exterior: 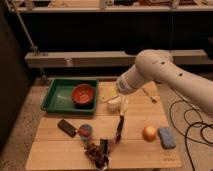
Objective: Wipe table surface with sponge
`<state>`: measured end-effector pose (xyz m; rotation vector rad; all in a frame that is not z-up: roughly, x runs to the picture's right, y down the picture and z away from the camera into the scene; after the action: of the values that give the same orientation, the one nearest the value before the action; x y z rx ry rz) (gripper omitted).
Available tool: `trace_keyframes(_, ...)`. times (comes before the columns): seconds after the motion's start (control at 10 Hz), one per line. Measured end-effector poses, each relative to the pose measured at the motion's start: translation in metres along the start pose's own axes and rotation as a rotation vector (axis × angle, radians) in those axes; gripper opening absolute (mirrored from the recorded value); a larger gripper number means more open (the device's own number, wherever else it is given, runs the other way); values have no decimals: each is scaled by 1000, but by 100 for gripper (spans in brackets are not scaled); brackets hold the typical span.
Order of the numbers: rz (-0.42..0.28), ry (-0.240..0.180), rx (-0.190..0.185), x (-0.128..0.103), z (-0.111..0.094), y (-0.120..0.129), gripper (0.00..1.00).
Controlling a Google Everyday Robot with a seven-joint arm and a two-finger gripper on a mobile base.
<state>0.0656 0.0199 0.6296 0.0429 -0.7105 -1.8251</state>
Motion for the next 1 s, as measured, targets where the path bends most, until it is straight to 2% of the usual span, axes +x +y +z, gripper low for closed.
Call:
trace_keyframes(0.1, 74, -62, -94, -10, -14, 18, 80)
trace_keyframes(0.2, 137, -114, -161, -20, -25, 33, 80)
trace_keyframes(0.4, 262, -195, -261, -43, -43, 64, 80)
trace_keyframes(0.5, 284, -207, -280, -47, -47, 69, 80)
trace_keyframes(1.0, 286, -208, -280, -47, -47, 69, 80)
